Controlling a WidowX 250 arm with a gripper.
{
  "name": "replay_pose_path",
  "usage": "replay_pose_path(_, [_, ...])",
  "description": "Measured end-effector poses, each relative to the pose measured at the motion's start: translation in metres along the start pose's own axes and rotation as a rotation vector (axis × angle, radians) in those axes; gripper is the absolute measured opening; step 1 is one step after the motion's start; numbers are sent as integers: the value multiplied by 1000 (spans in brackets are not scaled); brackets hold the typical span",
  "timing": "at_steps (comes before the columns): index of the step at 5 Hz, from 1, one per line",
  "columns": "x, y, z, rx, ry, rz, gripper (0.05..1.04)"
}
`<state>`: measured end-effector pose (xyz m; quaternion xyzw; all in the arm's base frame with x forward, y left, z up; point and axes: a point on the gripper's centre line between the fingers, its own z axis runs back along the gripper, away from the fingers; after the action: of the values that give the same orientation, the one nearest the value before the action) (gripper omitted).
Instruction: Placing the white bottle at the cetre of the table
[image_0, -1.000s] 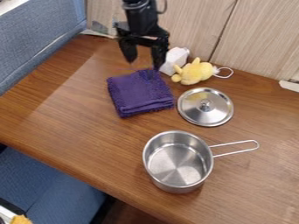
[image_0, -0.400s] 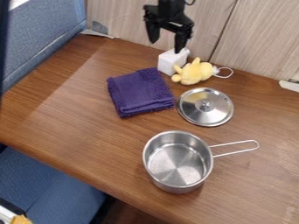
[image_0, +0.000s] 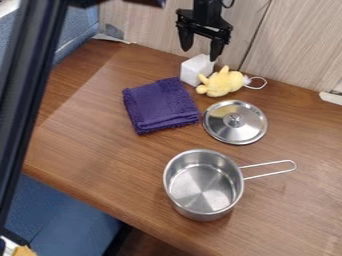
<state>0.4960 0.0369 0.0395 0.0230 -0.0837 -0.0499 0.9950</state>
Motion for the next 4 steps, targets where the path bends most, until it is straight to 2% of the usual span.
replay_pose_path(1, [-3,3,-11,15,69,45,999])
replay_pose_path(2, [-15,2,-28,32,105,37,999])
replay_pose_path(3, [-19,-1,-33,38,125,31,955])
replay_pose_path(4, [-22,-1,-35,63,124,27,704])
